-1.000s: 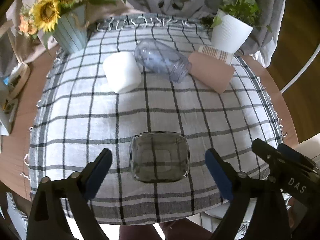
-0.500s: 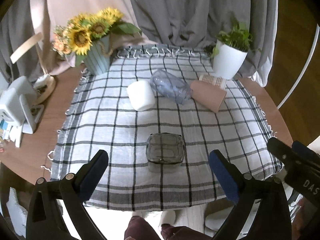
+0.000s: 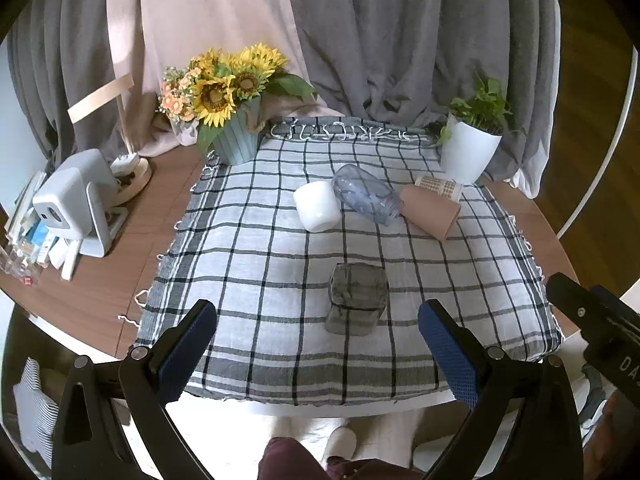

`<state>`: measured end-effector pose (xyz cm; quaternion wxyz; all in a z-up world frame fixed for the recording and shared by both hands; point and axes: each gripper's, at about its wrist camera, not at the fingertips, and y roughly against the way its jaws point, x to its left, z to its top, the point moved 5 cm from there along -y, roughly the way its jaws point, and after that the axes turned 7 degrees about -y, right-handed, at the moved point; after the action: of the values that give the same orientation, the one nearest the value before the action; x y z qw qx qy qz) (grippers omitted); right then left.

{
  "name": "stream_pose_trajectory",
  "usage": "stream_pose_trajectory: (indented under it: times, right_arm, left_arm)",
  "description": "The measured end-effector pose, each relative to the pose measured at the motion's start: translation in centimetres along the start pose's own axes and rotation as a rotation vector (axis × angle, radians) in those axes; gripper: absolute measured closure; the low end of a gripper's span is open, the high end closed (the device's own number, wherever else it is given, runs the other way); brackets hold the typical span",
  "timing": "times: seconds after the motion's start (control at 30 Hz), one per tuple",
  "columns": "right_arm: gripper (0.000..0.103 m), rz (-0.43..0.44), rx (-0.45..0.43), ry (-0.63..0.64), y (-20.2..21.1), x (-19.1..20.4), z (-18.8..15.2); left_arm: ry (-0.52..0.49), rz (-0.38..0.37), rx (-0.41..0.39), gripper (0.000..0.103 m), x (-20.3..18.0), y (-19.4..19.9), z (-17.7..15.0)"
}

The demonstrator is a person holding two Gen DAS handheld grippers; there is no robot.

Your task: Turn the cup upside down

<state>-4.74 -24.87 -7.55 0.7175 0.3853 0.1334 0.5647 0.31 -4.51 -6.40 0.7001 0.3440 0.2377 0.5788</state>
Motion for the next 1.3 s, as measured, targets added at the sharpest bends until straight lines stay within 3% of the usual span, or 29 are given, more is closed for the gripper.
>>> stream_pose_trajectory:
  times: [0.37,1.3]
  right_arm:
    - [0.013,-0.014,-0.029,0.072,0.9,1.0,-1.1]
    - [0.013,-0.026,-0.017,0.077,0.8,2.1,-1.6]
  left_arm:
    - [-0.008,0.013,-0.013,0.000,-0.1,0.4,-0.3]
    - [-0.003,0.017,-0.021,0.000,0.8,0.4,-0.1]
